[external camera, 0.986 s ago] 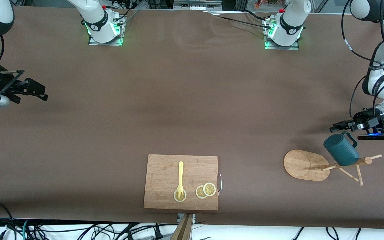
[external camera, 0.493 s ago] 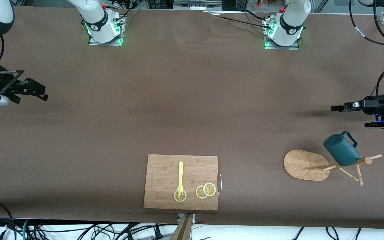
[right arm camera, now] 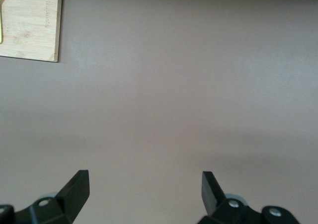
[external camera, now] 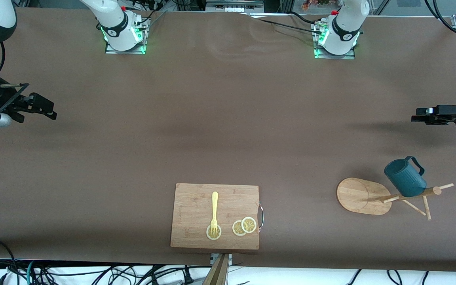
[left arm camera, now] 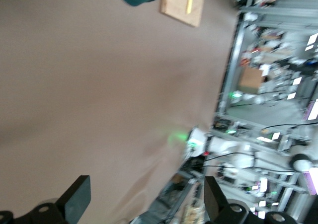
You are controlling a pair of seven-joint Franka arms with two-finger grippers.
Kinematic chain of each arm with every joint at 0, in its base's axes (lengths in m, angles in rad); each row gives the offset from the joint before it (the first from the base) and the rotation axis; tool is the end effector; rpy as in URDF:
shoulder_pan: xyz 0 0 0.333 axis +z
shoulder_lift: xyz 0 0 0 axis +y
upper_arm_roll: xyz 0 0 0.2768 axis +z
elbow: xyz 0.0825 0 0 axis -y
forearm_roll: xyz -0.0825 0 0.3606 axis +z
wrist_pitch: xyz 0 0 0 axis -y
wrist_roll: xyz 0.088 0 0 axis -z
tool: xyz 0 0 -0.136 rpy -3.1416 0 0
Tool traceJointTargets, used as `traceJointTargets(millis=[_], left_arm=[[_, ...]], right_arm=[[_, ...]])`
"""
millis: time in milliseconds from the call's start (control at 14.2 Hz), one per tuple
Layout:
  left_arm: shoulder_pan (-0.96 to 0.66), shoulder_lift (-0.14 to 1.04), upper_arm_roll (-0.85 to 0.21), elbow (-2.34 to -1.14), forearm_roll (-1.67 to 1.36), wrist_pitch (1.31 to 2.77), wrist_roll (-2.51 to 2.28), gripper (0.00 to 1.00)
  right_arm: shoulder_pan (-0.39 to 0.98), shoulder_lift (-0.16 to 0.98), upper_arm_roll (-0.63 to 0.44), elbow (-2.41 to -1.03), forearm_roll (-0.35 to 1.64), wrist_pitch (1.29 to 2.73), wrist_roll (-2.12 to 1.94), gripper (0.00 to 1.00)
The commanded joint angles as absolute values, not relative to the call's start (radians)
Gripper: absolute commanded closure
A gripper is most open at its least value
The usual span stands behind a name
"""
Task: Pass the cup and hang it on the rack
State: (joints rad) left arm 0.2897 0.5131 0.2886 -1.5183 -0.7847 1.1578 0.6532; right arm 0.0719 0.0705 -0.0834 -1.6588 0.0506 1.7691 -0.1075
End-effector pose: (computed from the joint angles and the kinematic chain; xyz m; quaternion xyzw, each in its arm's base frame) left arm 0.5213 0.1820 0.3281 0.8659 -0.0153 -0.1342 0.4816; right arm 0.5643 0.0004 0.4957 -0.9986 -0.0436 -0.0213 0.0207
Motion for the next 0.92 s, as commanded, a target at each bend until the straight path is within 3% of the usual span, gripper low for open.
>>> traceJointTargets(millis=[0,563,845], left_arm=[[0.181,0.454,0.293,-1.476,-0.651,1.257,0.6,0.0],[-0.076,0.436,0.287,-1.244,-0.295,1.305,0.298,0.0],[-0.133,0.39,0.281,-1.209,-0.161,1.305,0.304,0.0]], right_arm=[[0.072,0.08,-0.086,-1.64,0.051,1.769,-0.11,0.0],[0.071,0.083,-0.09,-1.637,0.035,1.769,-0.112,0.0],[0.069,0.083,-0.091,-1.634,0.037,1.769,-0.11,0.0]])
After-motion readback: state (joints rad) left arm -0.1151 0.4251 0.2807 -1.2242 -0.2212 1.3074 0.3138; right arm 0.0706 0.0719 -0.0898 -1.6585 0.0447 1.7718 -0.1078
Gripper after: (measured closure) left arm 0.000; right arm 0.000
